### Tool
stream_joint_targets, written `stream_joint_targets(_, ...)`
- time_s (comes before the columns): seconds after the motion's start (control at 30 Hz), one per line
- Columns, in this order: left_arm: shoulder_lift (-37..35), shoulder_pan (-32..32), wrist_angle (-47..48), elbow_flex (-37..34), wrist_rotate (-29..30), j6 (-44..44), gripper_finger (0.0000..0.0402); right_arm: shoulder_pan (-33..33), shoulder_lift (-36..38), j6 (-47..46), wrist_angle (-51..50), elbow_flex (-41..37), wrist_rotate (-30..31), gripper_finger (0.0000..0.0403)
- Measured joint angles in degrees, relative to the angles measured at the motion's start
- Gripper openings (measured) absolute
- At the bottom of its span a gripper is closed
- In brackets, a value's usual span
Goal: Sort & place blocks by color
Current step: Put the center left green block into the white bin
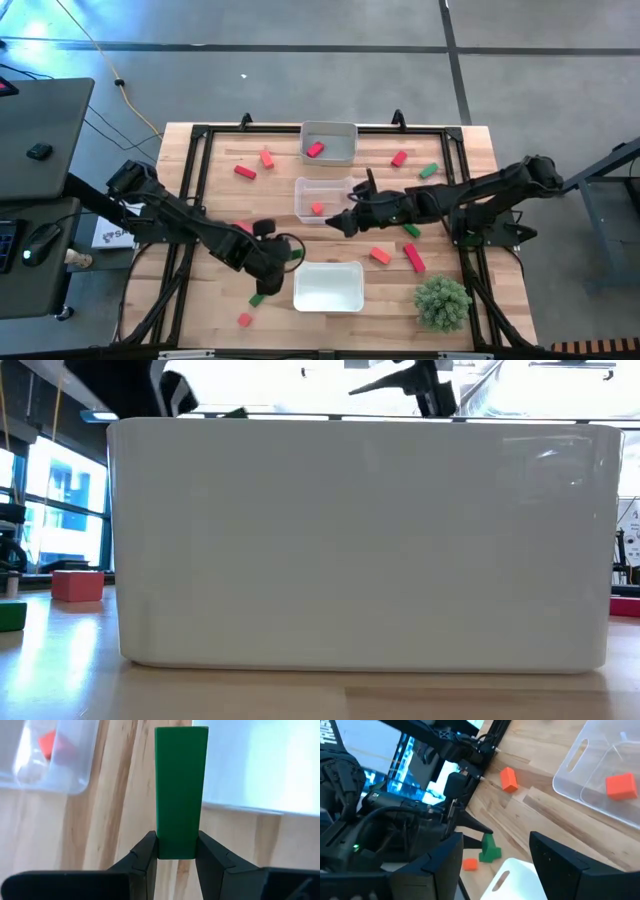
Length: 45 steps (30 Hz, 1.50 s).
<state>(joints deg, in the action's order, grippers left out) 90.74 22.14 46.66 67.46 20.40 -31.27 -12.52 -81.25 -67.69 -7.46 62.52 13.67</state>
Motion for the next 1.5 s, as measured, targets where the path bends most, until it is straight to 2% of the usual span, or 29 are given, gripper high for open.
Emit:
stream_joint_targets(0.23,0.0,-2.3,-0.1,3.4,1.7,7.8,0.0081,-4.5,0.0,-4.8,0.0,0.0,7.3,0.0216)
stream_joint_targets(0.53,0.0,-4.5,-0.2,5.6,2.8,18.0,0.0081,-8.8,-0.3,-10.1,0.2,0.0,13.7,0.0216)
stream_joint_targets(0.73,-0.1,-6.5,-0.3,6.4,2.8,23.9,0.0081,-9.4,-3.8,-11.9,3.3,0.1,13.2,0.0216)
stream_joint_targets(0.97,-0.1,-9.2,-1.2,6.8,2.8,26.8,0.0081,-7.6,-7.6,-12.0,6.5,0.1,12.7,0.0216)
stream_joint_targets(1.5,-0.1,-13.1,-3.7,6.8,1.3,25.9,0.0081,-3.4,-8.4,-10.5,6.8,0.1,11.7,0.0216)
